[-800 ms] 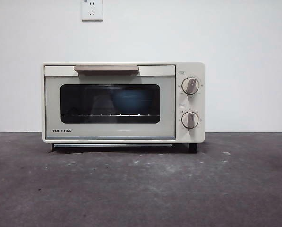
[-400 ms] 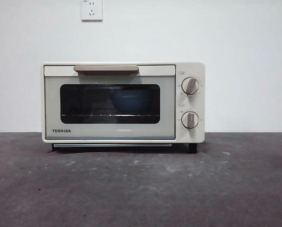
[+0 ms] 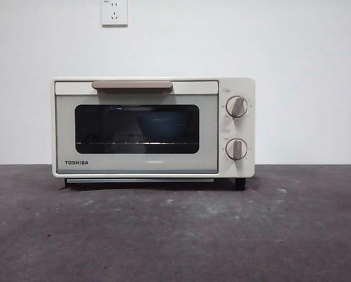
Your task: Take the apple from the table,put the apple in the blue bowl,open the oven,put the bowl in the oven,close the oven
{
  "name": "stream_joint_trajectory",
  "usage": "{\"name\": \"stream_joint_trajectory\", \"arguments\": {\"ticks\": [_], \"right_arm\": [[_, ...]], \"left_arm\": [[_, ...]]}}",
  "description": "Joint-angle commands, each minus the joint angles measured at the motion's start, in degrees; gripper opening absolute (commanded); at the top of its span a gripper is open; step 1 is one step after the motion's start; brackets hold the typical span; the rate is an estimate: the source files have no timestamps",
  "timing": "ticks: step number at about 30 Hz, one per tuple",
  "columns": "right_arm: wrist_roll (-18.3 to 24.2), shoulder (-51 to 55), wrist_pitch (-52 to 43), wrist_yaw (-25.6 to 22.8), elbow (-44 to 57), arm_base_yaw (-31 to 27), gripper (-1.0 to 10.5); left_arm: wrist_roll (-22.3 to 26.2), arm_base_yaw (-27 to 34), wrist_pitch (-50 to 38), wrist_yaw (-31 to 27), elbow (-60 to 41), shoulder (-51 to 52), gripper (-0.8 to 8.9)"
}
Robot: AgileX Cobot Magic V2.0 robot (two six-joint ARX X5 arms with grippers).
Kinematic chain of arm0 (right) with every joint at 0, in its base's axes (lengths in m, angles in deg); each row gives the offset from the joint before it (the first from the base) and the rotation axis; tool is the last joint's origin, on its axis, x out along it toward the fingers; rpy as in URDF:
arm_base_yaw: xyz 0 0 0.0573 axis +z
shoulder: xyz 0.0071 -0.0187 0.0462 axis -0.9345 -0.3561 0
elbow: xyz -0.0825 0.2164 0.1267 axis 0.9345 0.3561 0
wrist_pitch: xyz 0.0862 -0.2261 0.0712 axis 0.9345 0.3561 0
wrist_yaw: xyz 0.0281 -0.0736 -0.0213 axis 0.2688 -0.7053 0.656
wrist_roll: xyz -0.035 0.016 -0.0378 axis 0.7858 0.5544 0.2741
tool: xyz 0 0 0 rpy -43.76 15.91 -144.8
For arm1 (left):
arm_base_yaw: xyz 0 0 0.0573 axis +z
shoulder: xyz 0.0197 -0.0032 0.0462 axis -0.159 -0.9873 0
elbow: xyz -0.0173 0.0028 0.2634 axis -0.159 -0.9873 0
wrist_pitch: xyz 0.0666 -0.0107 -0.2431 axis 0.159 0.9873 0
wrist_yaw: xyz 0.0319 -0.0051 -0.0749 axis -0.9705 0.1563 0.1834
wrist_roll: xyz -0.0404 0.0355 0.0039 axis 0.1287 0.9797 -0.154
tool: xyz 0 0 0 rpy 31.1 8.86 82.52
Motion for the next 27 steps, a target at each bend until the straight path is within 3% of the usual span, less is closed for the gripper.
{"name": "stream_joint_trajectory", "arguments": {"ticks": [1, 21, 27], "right_arm": [[0.5, -0.1, -0.6, -0.1, -0.3, 0.5, 0.1], [0.5, -0.1, -0.6, -0.2, -0.3, 0.5, 0.1], [0.9, 0.1, -1.5, -3.6, -0.3, 0.5, 0.1]], "left_arm": [[-2.3, 0.2, 0.2, 0.0, -1.4, 0.2, 0.07], [-2.7, 0.2, 0.0, 0.0, -1.4, 0.1, 0.07], [-2.7, 0.2, 0.0, 0.0, -1.4, 0.1, 0.07]]}}
